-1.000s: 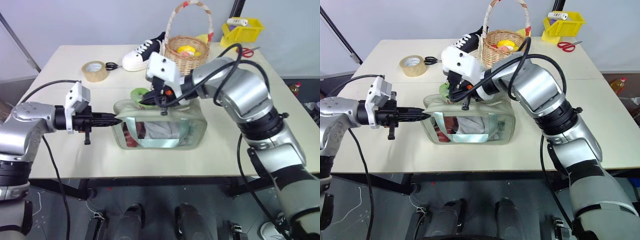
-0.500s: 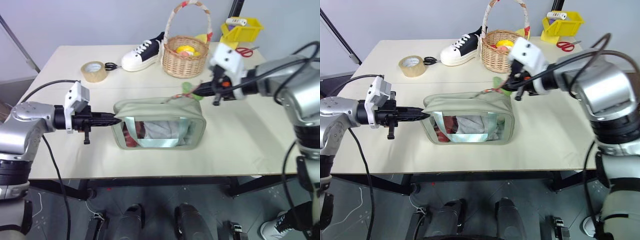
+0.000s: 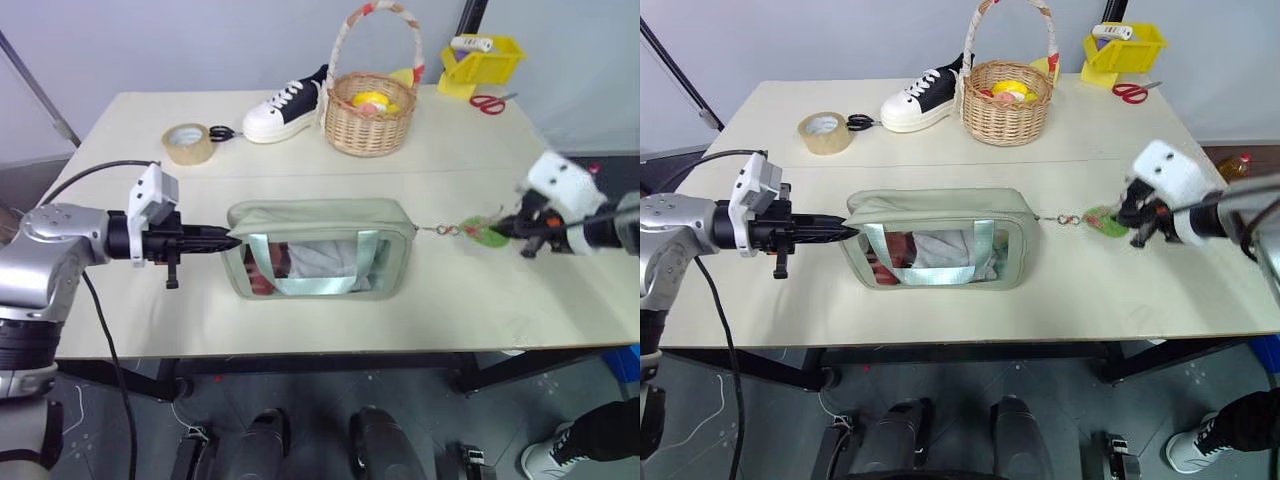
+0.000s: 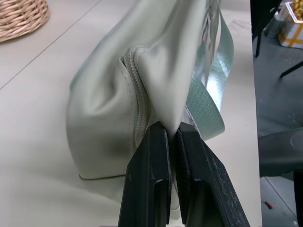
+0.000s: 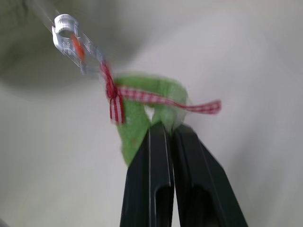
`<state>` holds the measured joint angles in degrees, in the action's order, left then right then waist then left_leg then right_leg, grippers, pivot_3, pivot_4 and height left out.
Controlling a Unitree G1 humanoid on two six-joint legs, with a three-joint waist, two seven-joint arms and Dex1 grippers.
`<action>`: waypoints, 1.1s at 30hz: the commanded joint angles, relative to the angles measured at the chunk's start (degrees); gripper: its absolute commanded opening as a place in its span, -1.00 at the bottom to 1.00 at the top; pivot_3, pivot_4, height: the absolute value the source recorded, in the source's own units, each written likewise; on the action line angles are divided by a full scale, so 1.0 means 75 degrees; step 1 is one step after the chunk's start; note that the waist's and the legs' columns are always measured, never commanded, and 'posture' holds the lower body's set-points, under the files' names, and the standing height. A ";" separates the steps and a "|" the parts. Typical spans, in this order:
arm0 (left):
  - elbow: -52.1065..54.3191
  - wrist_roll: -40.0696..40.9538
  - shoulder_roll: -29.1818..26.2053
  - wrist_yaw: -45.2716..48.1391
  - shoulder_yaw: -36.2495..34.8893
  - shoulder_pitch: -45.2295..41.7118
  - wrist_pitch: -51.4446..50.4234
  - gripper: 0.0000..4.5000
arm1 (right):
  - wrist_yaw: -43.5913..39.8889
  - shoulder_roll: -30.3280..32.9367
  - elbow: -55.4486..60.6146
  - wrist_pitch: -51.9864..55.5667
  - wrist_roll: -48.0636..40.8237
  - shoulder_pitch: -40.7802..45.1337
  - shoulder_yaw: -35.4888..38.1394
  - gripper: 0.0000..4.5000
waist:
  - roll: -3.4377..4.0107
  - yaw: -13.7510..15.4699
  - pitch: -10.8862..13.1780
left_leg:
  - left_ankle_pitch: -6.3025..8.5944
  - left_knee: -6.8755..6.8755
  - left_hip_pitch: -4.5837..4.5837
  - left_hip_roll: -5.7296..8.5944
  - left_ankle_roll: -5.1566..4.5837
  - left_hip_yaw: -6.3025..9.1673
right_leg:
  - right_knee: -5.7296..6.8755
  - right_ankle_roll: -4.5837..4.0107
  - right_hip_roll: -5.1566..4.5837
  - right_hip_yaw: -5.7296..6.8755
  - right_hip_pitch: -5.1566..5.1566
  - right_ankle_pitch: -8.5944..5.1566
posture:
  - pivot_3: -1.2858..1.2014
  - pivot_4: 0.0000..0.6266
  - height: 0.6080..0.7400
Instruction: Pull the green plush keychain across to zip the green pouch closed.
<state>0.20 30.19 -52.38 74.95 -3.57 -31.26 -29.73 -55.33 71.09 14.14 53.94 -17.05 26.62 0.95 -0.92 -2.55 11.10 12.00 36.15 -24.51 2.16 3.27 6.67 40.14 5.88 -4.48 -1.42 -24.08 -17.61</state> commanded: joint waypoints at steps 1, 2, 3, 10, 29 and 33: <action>-0.0092 -0.0080 -0.0204 -0.0091 -0.0204 0.0005 -0.0081 -1.00 | 0.0496 0.0268 0.0345 -0.0271 0.0614 -0.0700 0.0098 -1.00 | 0.0000 -0.0001 0.0000 | 0.0000 0.0001 0.0005 -0.0001 0.0000 0.0000 | 0.0000 0.0000 0.0001 0.0000 0.0006 0.0000 | 0.03 -0.52 0.32; -0.0107 -0.0082 -0.0190 -0.0105 -0.0192 -0.0020 -0.0086 -1.00 | 0.0627 0.0168 0.0488 -0.0313 0.0686 -0.0848 -0.0037 -1.00 | 0.0000 0.0001 0.0000 | 0.0000 0.0002 0.0007 -0.0002 0.0000 0.0000 | 0.0000 0.0000 0.0001 0.0000 0.0008 0.0000 | 0.03 -0.52 0.32; -0.0106 -0.0080 -0.0178 -0.0122 -0.0181 -0.0036 -0.0097 -1.00 | 0.0769 0.0034 0.0619 -0.0342 0.0753 -0.0955 -0.0183 -1.00 | 0.0000 -0.0001 0.0000 | 0.0000 0.0002 0.0010 -0.0002 0.0000 0.0001 | 0.0000 0.0000 0.0001 0.0000 0.0012 0.0000 | 0.03 -0.52 0.32; -0.0039 -0.0016 -0.0127 -0.0240 -0.0209 -0.0058 -0.0184 -1.00 | 0.1680 -0.1744 0.1106 0.0297 0.0867 -0.0355 -0.1318 -1.00 | -0.0001 -0.0007 -0.0001 | 0.0000 0.0004 0.0021 -0.0007 0.0000 0.0006 | -0.0004 -0.0002 0.0005 0.0001 0.0027 -0.0001 | 0.03 -0.52 0.32; 0.0389 0.0307 0.0004 -0.0545 -0.0265 0.0082 -0.0318 -1.00 | 0.0941 -0.2336 0.1128 0.1030 -0.0278 0.0746 -0.0020 -0.13 | -0.0001 0.0017 0.0000 | 0.0000 0.0004 0.0029 -0.0005 0.0000 0.0012 | -0.0011 -0.0001 0.0003 0.0007 0.0044 -0.0001 | 0.03 -0.52 0.32; 0.0477 0.0362 0.0035 -0.0495 -0.0218 -0.0026 -0.0352 -1.00 | 0.0430 -0.2181 0.1031 0.1051 -0.1146 0.1087 0.1013 0.80 | -0.0002 0.0033 0.0000 | 0.0000 0.0004 0.0026 -0.0003 -0.0001 0.0015 | -0.0018 -0.0001 -0.0001 0.0012 0.0048 -0.0001 | 0.03 -0.52 0.32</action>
<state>2.42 32.02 -51.76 71.00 -3.99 -30.48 -32.24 -50.41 53.57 21.02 62.11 -22.98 33.79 4.83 -0.93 -2.31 11.11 12.00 36.19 -24.32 2.14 3.26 6.78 39.99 5.87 -4.48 -1.33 -23.72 -17.62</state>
